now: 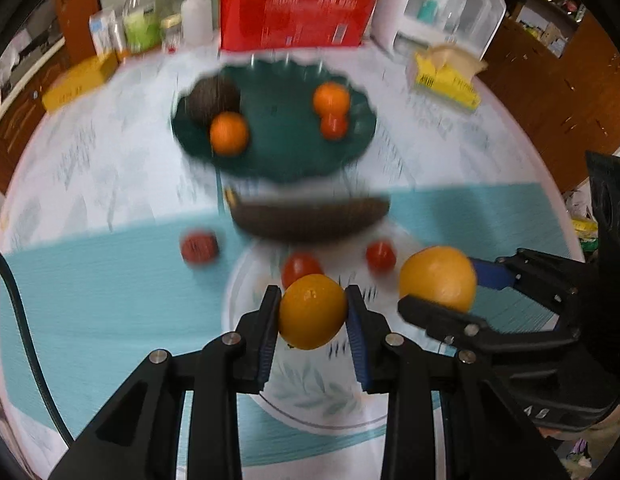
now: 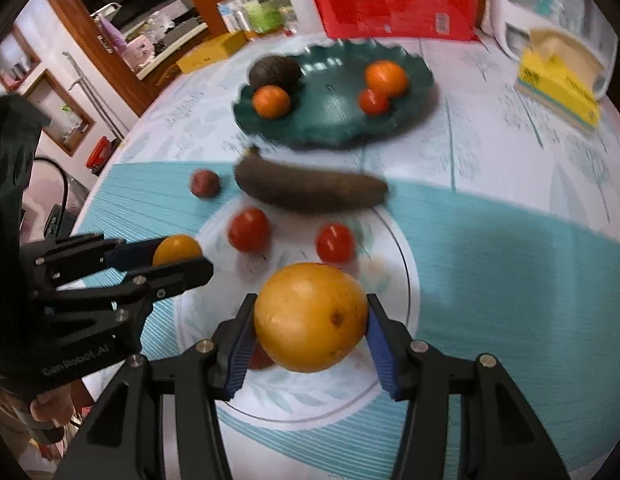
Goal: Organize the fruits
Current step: 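Carry tangerine and grapefruit to the green plate and lower them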
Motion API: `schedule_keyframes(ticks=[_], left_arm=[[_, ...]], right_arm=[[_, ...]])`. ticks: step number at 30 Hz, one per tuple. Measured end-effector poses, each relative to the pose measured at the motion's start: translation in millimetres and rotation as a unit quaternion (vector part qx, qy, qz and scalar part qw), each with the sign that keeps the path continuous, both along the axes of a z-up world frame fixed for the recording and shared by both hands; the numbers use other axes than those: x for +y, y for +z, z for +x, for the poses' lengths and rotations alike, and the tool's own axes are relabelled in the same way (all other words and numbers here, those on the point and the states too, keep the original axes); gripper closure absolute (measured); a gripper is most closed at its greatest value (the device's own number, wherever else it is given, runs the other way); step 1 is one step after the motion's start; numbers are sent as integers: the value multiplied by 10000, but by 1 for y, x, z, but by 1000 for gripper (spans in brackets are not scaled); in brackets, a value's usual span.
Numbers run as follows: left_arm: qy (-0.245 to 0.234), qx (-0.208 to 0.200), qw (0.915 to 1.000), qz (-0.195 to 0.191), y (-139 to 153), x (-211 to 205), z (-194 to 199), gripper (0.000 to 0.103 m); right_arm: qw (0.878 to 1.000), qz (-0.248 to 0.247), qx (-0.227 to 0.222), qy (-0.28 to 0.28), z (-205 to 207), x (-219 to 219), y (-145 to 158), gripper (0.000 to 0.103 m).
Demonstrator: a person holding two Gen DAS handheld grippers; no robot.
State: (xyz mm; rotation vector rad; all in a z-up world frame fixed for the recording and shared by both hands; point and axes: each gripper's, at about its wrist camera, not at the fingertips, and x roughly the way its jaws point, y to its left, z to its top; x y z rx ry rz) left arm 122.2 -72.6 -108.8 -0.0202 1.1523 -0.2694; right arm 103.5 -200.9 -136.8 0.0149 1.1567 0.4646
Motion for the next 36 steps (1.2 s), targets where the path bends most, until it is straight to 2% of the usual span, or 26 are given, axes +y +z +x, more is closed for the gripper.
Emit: schedule_keyframes(ticks=[4,10,12,15,18,20,24,28,36], left_arm=[[-129,-451,9987,175,53,6,33,73],[-191,-1077,9933,383,131,13,103,73],[-188,-1188,9916,481,143,13,127,73],[-179,-1096,9927,479,147,14,166,73],[-193,-811,9955,453,127,16,200,73],[-219,-597,9961,606,102,14,215,73],[-315,-212,9955,869,52,14,240,73],[-314,118,9959,841,8,15,259,73],[-636,477,9944,692,-54,4,278,73]], right_arm=[[9988,114,-443,146,25,9,48,51],[9904,103,-1371,119,80,17,130,51],[9871,48,-1597,48,97,20,147,51],[9832,-93,-1818,-107,129,25,162,51],[9851,-183,-1700,-201,152,33,150,51],[9887,-227,-1472,-193,165,39,132,51],[9955,-352,-863,-175,182,49,76,51],[9985,-408,-332,-151,186,61,20,51],[9986,-464,59,-253,198,63,-30,51]])
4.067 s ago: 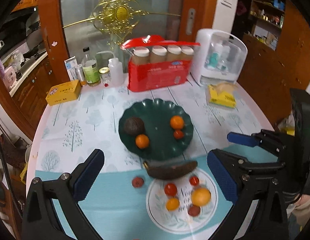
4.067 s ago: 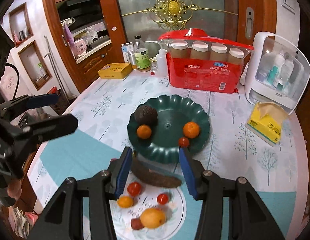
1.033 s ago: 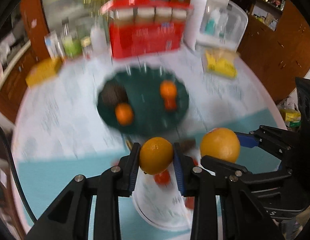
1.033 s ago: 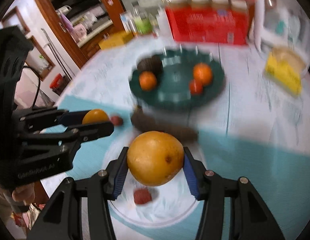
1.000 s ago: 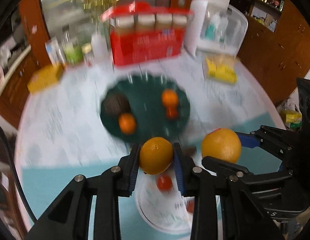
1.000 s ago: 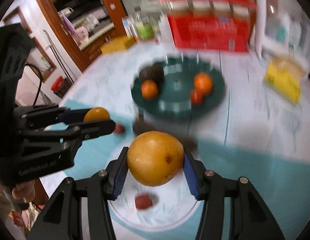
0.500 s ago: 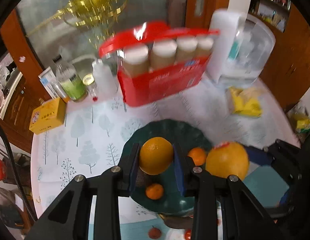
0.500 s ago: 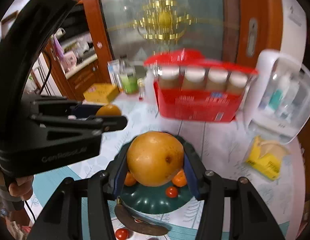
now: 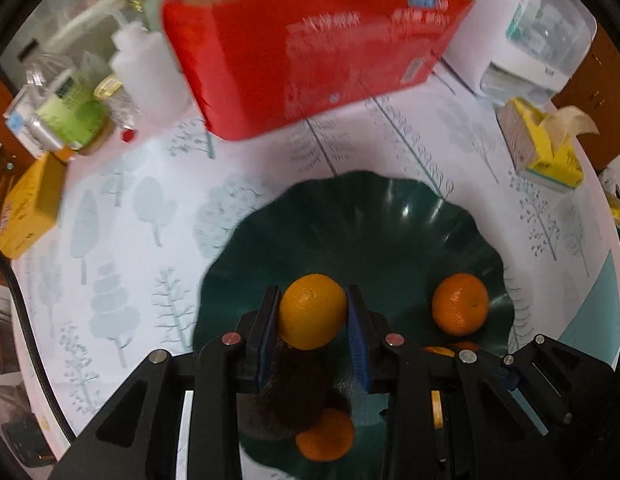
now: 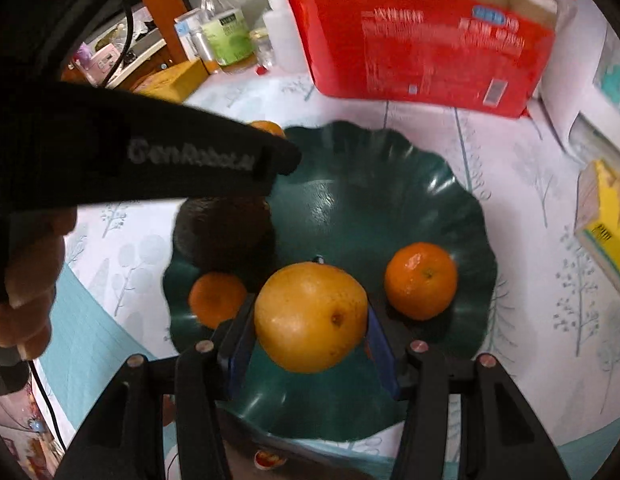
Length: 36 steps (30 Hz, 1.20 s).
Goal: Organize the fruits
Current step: 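Carry tangerine and grapefruit to the green plate and lower them, then open both tools and move them back toward the white plate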
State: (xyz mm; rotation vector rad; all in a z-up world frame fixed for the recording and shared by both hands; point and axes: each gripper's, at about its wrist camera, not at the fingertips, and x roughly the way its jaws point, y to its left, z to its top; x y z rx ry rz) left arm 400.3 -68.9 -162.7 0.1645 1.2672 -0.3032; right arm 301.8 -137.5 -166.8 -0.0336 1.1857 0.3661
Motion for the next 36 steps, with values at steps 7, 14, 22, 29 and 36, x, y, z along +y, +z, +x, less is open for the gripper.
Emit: schedule_keyframes(ticks=[7,14,22,29,36], left_arm=[[-248,80,9996,55,-27,-13,0,72],[-329,145,9993,-59,-24,-18,-5,50],[-211,21,9997,-124,-3,-16,-15,34],[-195,-134,9995,-184,23,-9,-30,32],[-65,-255,9994,-232,48,5,-54,30]], right_arm=[[9998,193,26,-2,-2,-4,-11,50],[9992,390,35,-96,-2,-12,-6,49],[9989,455,-112,-78,-12,-18,16,49],[9987,402,-301,22,-29,-16,37,49],[9985,416,-366,23,-38,-16,51,49]])
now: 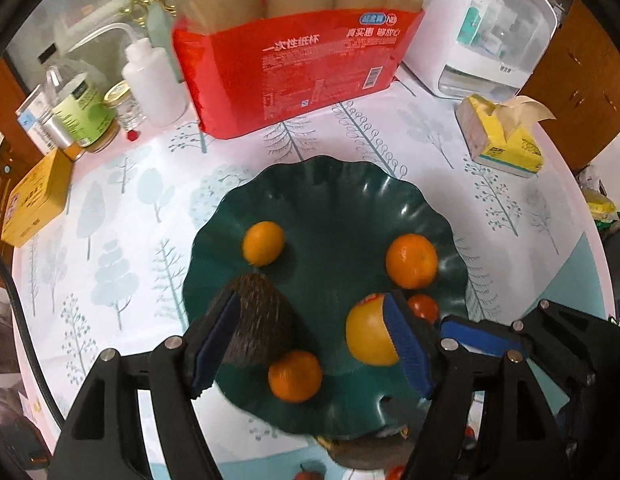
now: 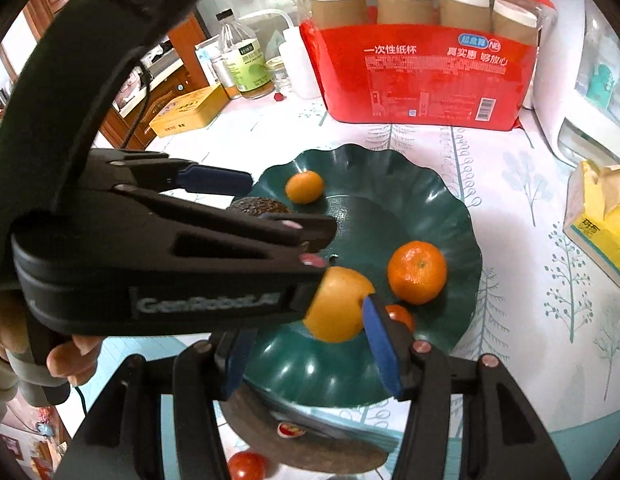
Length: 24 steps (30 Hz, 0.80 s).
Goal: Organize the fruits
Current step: 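Open both tools and move them back toward the white plate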
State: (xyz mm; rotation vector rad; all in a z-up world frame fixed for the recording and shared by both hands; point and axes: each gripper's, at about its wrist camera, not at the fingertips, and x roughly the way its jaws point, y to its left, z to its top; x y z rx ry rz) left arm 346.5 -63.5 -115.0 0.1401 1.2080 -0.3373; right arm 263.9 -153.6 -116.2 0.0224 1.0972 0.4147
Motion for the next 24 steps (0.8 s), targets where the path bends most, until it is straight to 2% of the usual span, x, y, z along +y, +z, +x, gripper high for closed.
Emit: schedule_keyframes(ticks=[6,16,24], left_arm=[[127,-172,9998,14,28,15,-30,28],[268,-614,9974,-264,90,30,-103,23],[203,-1003,9943,-305,120,27,-162,18]], right_arm=[[9999,76,-73,-12,-21,-5,18,49],[9987,176,-471,80,-69,-18,62,49],[9972,230,-693,157,-108,-35,85,49]])
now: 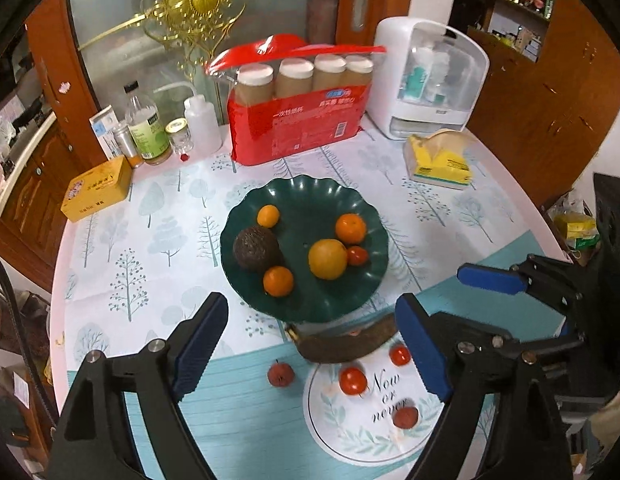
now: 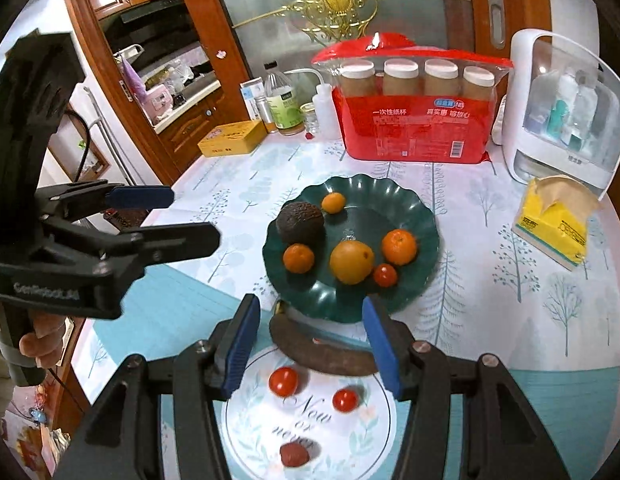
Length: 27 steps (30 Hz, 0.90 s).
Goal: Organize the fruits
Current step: 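Open both tools and move them back toward the white plate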
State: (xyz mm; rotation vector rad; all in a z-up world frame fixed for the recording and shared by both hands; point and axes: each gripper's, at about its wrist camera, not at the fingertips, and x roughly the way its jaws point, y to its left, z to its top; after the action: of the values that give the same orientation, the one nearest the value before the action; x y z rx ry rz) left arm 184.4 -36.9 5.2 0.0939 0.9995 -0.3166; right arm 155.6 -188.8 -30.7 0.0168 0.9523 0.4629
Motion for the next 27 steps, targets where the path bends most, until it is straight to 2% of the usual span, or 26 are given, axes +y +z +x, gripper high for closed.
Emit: schedule_keyframes(ticks=[4,8,11,19,27], left_arm=[[29,-178,9998,49,-1,-4,-25,17],[189,-161,9997,-86,-15,-6,-44,17],[335,-34,9992,-212,-35,-8,-55,17],[725,285,9968,-204,-94,-16,-66,17],[766,599,9952,-47,-143,-29,-62,17]], right_arm=[[9999,84,-13,-72,-15,-11,3,49],[9998,79,-29,-170,-27,-19,-1,49],[9996,24,-12,-275,-31,-26,-10,49],[9983,42,274,-516,-38,-42,-46,49],[9969,-40,574,-540,-39,-40,-85,49]])
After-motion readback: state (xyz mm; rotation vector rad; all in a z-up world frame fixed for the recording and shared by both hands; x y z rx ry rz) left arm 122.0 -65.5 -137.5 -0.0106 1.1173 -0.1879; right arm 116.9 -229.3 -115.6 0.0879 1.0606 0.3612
